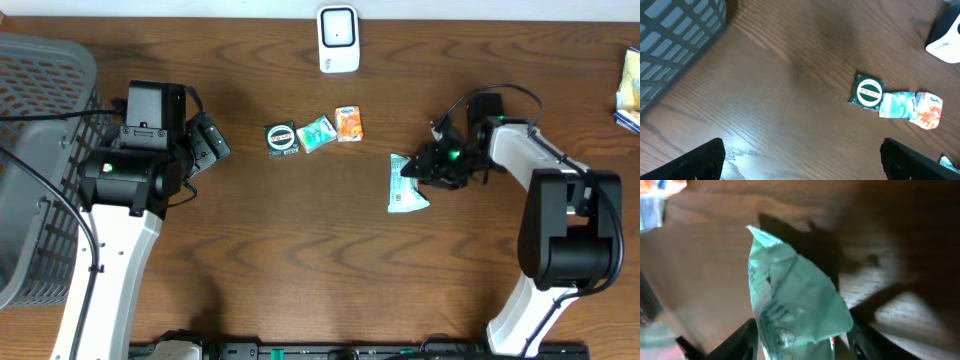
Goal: Scan the item barcode
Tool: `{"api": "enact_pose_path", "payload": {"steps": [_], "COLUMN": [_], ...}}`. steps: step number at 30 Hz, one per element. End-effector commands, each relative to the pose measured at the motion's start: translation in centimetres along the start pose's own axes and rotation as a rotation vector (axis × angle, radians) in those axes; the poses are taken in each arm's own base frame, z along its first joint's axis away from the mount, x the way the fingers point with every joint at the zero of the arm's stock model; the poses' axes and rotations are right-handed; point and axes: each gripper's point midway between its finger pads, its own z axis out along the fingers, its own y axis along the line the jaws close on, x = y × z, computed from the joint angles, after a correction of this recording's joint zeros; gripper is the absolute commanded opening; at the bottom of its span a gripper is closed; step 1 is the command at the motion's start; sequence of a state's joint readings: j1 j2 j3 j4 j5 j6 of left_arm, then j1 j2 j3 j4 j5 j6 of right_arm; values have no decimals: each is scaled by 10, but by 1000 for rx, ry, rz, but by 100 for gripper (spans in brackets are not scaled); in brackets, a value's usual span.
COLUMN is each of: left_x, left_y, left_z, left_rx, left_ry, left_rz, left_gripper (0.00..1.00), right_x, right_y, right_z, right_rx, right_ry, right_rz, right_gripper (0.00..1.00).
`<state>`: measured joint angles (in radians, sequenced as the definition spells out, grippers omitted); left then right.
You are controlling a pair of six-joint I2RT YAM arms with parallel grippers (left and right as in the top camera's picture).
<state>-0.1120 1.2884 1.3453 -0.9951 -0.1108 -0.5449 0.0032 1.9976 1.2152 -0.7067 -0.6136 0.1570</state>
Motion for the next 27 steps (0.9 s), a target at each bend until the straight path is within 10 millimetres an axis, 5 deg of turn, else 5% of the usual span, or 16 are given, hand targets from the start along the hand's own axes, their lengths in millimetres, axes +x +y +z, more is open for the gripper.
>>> {"api": "enact_pose_path", "payload": {"steps": [1, 3, 6, 10, 13, 17, 21, 27], "left_x": [-4, -4, -4, -4, -4, -4, -4, -4], "left_y": [1, 1, 1, 1, 1, 1, 1, 1], "left_z": [-4, -4, -4, -4, -4, -4, -4, -4], "left_rx": [-1, -1, -1, -1, -1, -1, -1, -1], "left_ry": [-14, -14, -14, -14, -14, -14, -14, -14], "left_rz": [4, 4, 4, 4, 4, 4, 4, 4], "left_gripper": [98, 98, 98, 98, 98, 98, 98, 98], "right_x": [23, 27, 29, 23, 4, -46, -87, -110], "right_y": [-12, -6, 3, 15, 48, 123, 171, 227], "right_z": [25, 31, 38, 34, 14, -52, -101, -136], "right_rx": [42, 15, 2, -52, -239, -600, -675, -712], "right_ry": [48, 53, 57, 47, 26, -89, -215, -344], "right_rz": [52, 35, 24, 46, 26, -188, -334, -503], "right_gripper": [52, 51, 2, 1, 1, 1, 1, 1]}}
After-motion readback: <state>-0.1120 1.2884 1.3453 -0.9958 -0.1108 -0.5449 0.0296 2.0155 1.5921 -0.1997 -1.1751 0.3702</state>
